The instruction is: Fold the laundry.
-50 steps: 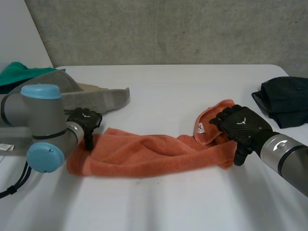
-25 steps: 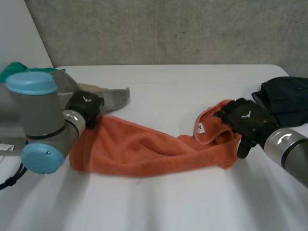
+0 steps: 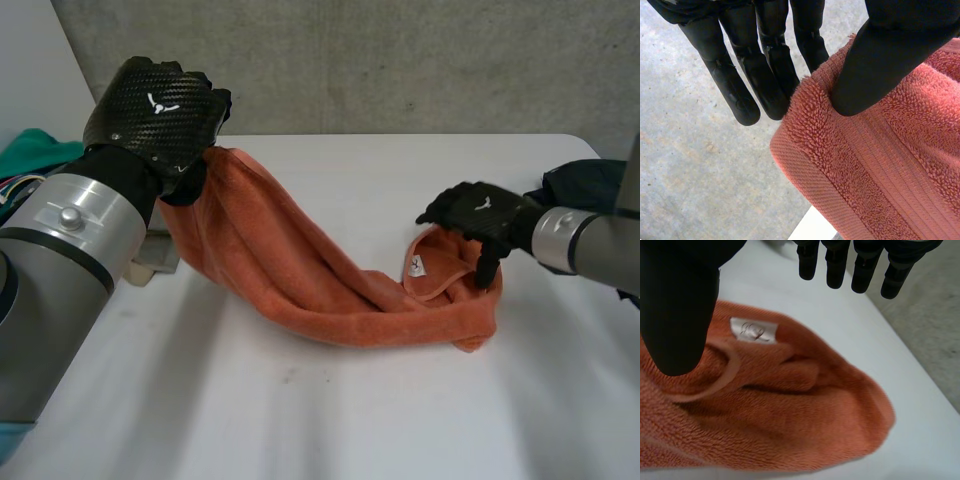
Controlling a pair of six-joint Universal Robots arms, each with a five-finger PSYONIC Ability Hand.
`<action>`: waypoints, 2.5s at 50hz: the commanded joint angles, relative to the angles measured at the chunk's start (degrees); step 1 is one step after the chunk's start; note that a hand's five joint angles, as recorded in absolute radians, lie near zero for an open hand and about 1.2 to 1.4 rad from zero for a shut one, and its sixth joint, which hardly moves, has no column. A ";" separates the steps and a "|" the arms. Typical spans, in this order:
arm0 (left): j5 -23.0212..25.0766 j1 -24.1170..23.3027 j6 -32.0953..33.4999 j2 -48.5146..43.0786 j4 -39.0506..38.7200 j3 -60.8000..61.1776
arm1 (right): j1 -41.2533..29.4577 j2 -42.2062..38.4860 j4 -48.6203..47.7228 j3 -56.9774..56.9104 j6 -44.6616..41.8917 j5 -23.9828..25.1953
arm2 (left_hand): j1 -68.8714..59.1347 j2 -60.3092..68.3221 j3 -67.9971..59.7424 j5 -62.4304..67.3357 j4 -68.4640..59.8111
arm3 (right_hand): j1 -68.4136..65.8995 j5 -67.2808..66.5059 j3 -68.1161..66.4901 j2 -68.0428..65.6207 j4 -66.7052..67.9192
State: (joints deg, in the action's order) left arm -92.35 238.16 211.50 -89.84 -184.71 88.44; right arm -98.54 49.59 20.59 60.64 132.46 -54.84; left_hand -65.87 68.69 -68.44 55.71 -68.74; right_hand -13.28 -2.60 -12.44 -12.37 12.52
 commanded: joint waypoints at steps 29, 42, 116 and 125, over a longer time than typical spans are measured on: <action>0.59 8.02 -0.12 1.16 0.50 12.54 | 12.84 32.15 9.30 26.09 -10.72 -20.48 | -14.13 11.31 -11.56 14.29 -11.26 | -66.72 -67.40 -67.56 -67.63 67.48; -0.20 8.11 5.67 -25.89 -4.76 -13.06 | 5.03 14.40 -3.26 5.39 6.65 -23.73 | -14.13 11.31 -11.56 14.29 -11.26 | -66.72 -67.40 -67.56 -67.63 67.48; -7.32 4.59 3.75 -18.71 -32.03 11.05 | 8.27 16.68 -16.54 31.91 -30.77 -4.05 | -14.13 11.31 -11.56 14.29 -11.26 | -30.17 -30.86 -31.02 -31.09 30.94; -7.23 5.20 2.87 -18.80 -32.03 10.96 | 8.19 15.27 -16.54 30.41 -29.28 -3.61 | -14.13 11.31 -11.56 14.29 -11.26 | -58.78 -59.47 -59.62 -59.70 59.55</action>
State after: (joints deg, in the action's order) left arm -99.66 242.91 214.76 -108.66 -216.74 99.45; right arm -90.33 65.16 4.16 91.78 101.91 -58.36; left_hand -65.84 68.85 -68.63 55.72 -68.96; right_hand -65.17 -56.70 -68.14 -67.42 68.29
